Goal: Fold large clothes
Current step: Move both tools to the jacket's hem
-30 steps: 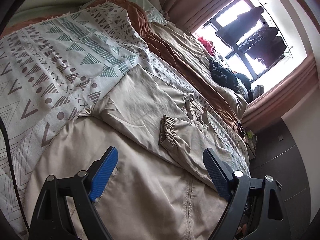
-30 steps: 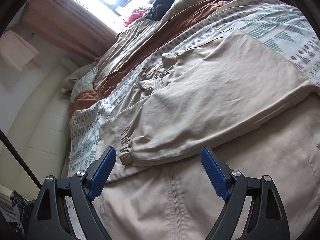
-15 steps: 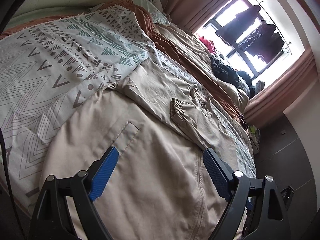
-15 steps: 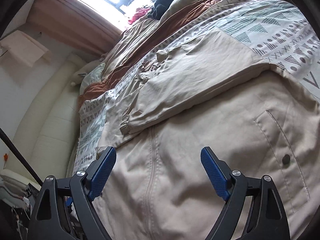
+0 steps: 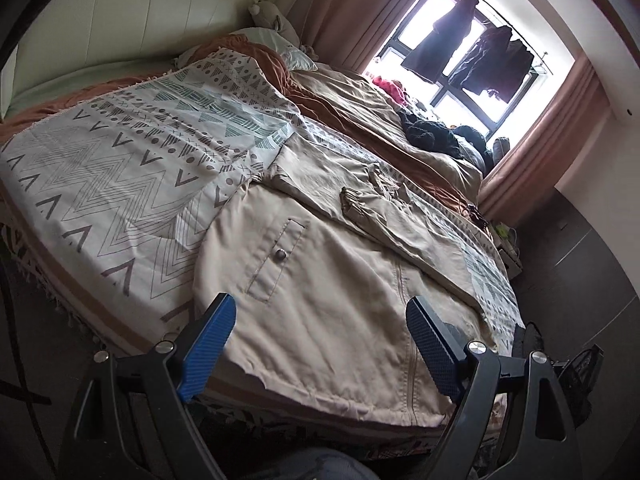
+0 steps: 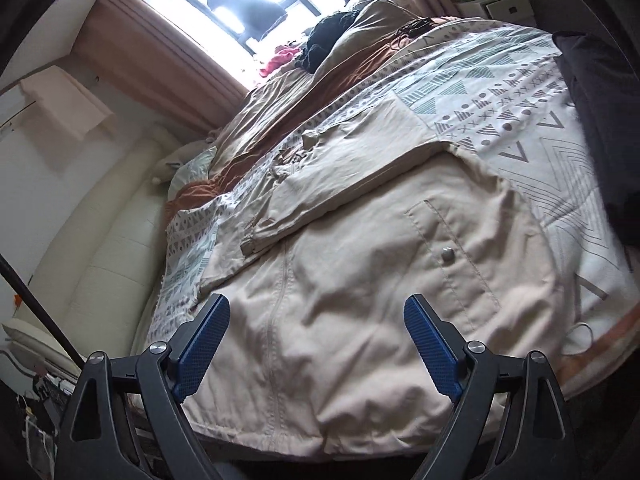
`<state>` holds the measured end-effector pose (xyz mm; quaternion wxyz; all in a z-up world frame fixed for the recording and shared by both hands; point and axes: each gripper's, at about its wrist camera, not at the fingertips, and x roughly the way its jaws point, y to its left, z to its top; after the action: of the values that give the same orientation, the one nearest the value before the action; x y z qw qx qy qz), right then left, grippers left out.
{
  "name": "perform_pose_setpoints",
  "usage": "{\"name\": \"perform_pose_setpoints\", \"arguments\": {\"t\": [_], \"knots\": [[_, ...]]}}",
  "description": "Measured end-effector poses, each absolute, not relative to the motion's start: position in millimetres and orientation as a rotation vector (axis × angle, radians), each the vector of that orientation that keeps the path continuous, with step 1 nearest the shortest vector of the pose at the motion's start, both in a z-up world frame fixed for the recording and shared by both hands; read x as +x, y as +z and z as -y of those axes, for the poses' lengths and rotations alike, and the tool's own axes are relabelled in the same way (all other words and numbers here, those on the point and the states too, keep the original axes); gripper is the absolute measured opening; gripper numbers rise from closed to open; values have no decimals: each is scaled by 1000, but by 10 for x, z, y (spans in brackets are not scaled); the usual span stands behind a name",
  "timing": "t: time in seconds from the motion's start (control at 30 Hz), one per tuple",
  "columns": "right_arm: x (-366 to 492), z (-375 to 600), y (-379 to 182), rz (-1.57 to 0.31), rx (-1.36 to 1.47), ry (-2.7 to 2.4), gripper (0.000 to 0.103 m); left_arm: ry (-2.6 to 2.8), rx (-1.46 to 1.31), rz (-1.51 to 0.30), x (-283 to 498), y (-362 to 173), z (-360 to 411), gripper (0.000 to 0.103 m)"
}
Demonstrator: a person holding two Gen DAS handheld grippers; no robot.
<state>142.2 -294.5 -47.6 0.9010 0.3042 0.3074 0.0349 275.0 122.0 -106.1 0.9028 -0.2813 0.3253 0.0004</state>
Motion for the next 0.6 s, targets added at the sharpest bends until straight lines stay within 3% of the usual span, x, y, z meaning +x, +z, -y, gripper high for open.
{"name": "perform_pose_setpoints", "arguments": {"t": [0.6], "knots": [[238, 3597, -700, -657, 705, 32, 88, -61, -653, -691, 2317, -1466, -1361, 88]]}}
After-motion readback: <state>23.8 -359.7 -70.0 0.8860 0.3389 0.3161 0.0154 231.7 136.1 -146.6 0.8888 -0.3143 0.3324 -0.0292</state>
